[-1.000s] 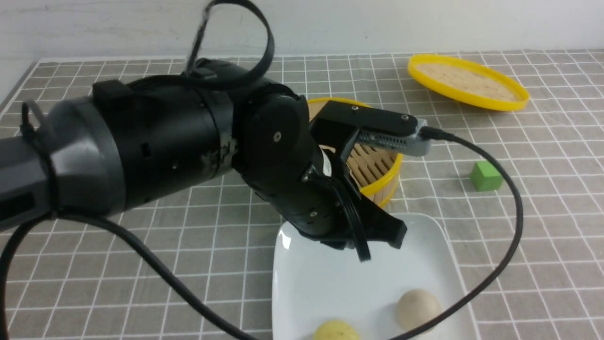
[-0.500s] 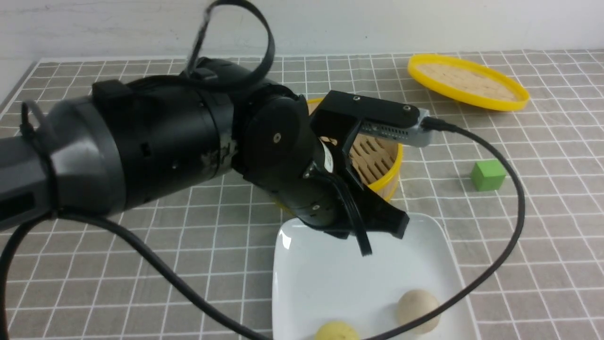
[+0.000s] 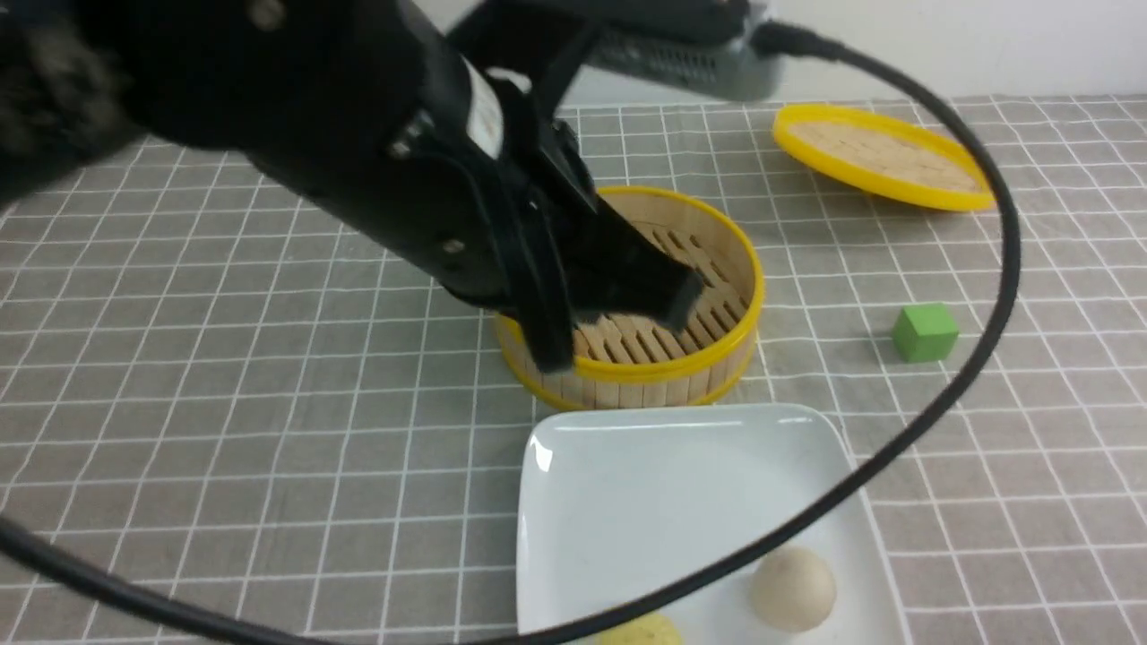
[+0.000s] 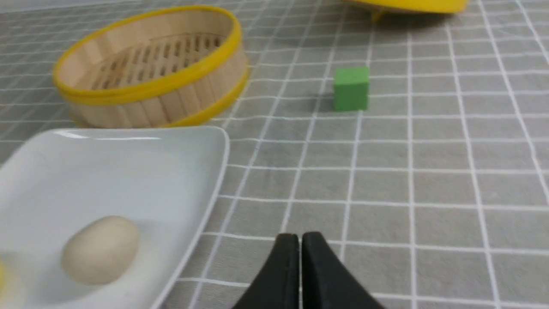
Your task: Put the steamed buns into the plate on the grey tablecloth.
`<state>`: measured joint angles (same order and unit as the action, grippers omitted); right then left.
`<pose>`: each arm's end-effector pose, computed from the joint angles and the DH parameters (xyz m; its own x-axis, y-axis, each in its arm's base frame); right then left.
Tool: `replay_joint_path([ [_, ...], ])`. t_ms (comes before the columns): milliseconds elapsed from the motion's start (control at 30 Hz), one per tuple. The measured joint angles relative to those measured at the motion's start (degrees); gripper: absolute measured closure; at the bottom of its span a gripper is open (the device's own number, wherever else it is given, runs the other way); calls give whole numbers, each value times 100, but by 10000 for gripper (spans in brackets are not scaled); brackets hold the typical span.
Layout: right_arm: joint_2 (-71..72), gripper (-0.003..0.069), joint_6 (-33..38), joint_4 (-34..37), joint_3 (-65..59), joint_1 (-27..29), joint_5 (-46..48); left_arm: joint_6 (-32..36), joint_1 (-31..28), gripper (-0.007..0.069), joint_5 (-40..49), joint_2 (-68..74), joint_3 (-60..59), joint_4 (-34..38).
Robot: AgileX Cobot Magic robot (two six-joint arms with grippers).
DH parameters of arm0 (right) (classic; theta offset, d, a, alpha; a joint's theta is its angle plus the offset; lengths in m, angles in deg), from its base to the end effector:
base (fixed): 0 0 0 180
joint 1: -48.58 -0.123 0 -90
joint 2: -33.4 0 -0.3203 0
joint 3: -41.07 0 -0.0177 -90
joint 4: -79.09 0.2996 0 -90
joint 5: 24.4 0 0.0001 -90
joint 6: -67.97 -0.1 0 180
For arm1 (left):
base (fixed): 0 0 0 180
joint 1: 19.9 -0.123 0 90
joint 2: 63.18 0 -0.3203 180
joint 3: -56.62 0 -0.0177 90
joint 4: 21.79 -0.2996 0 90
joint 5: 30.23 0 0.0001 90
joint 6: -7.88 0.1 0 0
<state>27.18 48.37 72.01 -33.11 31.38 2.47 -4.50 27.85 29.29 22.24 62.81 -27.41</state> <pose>0.0680 0.0152 0.1957 -0.3294 0.1381 -0.9340 -0.1734 0.9636 0.2036 0.2290 -0.2395 0.4408 -0.6134 0.4302 -0.6623 0.6070 0.7934 -0.0469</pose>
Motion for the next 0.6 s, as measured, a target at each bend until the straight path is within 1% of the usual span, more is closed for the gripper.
replay_joint_path([
  [133, 0, 629, 0, 65, -365, 859, -199, -322, 0, 622, 304, -490, 39, -521],
  [233, 0, 629, 0, 116, -474, 1270, -292, -473, 0, 622, 528, -851, 39, -908],
  [267, 0, 629, 0, 116, -474, 1291, -292, -483, 0, 622, 570, -903, 39, -926],
  [300, 0, 626, 0, 182, -474, 1457, -287, -511, 0, 622, 745, -1080, 39, -1063],
  [400, 0, 622, 0, 424, -474, 1720, -287, -516, 0, 622, 1134, -1410, 41, -1242],
  [533, 0, 617, 0, 587, -474, 2036, -292, -522, 0, 621, 1134, -1753, -13, -1412],
  [600, 0, 615, 0, 584, -474, 2081, -292, -522, 0, 621, 1134, -1984, -157, -1520],
])
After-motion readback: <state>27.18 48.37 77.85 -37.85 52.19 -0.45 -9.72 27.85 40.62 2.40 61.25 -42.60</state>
